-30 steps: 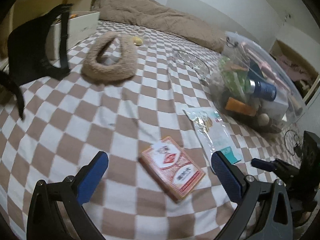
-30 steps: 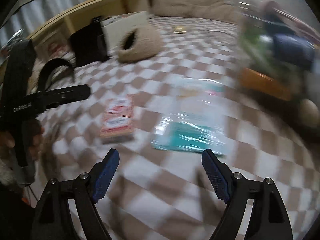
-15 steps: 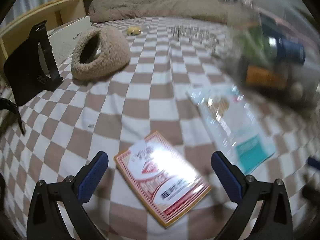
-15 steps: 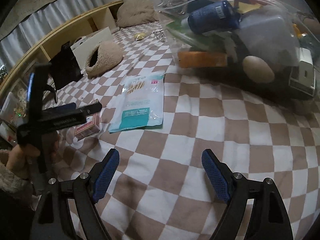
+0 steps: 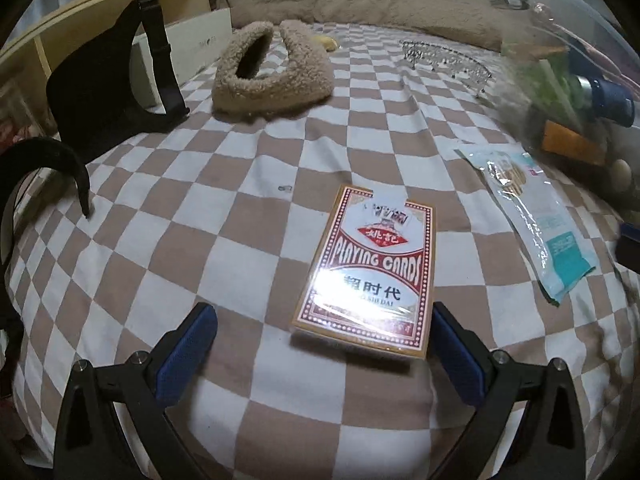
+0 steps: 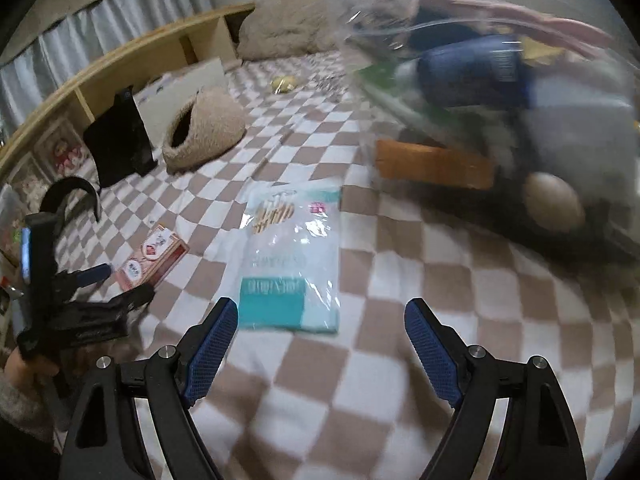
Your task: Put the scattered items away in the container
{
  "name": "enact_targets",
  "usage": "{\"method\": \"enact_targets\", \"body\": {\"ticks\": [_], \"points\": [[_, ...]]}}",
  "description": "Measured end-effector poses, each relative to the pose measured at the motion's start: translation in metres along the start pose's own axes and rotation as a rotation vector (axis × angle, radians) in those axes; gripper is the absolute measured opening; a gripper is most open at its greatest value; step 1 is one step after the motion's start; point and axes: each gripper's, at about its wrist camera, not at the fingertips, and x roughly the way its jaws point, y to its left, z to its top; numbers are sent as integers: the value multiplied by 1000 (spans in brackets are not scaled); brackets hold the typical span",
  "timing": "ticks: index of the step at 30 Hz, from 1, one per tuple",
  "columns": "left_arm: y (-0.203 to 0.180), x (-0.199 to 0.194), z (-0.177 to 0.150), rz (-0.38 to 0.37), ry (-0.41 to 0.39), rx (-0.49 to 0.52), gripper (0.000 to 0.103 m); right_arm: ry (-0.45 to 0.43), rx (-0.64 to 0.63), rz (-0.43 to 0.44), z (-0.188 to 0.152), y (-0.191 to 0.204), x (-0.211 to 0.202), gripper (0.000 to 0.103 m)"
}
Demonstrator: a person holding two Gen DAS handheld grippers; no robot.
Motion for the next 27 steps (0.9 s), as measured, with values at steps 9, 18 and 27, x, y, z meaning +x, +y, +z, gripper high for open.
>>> {"method": "enact_targets", "body": {"ticks": [9, 18, 27], "points": [[0, 12, 26, -74, 10, 40, 103, 133, -47, -7, 37, 27, 69, 86], [-3, 27, 31, -62, 50, 47, 103, 189, -138, -98, 43, 51, 90, 97], [-3, 35, 40, -92, 73, 53, 103, 140, -138, -146, 42, 35, 90, 102]]}}
